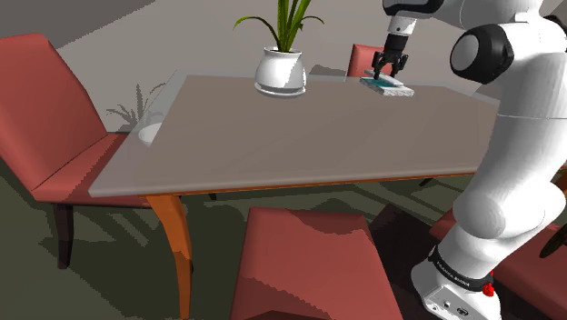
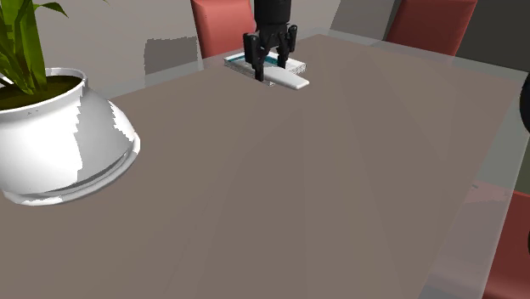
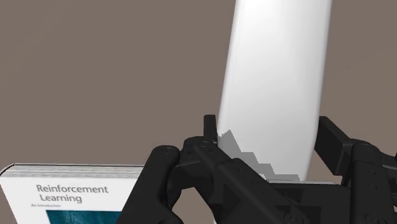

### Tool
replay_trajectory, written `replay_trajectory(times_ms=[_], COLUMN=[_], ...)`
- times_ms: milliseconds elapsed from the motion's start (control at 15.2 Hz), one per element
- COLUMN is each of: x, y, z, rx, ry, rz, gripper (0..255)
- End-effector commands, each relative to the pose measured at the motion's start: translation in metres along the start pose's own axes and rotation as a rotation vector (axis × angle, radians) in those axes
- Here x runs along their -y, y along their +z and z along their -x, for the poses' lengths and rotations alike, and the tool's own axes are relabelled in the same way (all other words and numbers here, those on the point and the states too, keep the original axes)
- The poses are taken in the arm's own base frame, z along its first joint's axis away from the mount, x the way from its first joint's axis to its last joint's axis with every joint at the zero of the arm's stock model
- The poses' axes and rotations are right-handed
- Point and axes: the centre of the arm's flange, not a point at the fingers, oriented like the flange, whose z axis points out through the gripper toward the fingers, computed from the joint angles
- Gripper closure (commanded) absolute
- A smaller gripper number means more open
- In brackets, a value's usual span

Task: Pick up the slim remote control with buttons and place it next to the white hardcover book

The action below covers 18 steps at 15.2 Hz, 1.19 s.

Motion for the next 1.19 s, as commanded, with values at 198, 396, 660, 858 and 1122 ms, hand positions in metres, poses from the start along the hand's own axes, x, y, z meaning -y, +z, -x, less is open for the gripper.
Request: replay_trajectory(times_ms=[198,396,660,858,1122], x=[-0.055,-0.074,-0.074,-0.074,-0.074], y=[0.001,0.006,0.027,0.043,0.064], z=[-0.037,-0.048,-0.048,-0.048,-0.048], rx=[0.0,0.0,0.0,0.0,0.0], ry=[-0.003,-0.003,-0.003,-0.003,-0.003], rz=[0.0,0.0,0.0,0.0,0.0], gripper=[255,255,255,255,255])
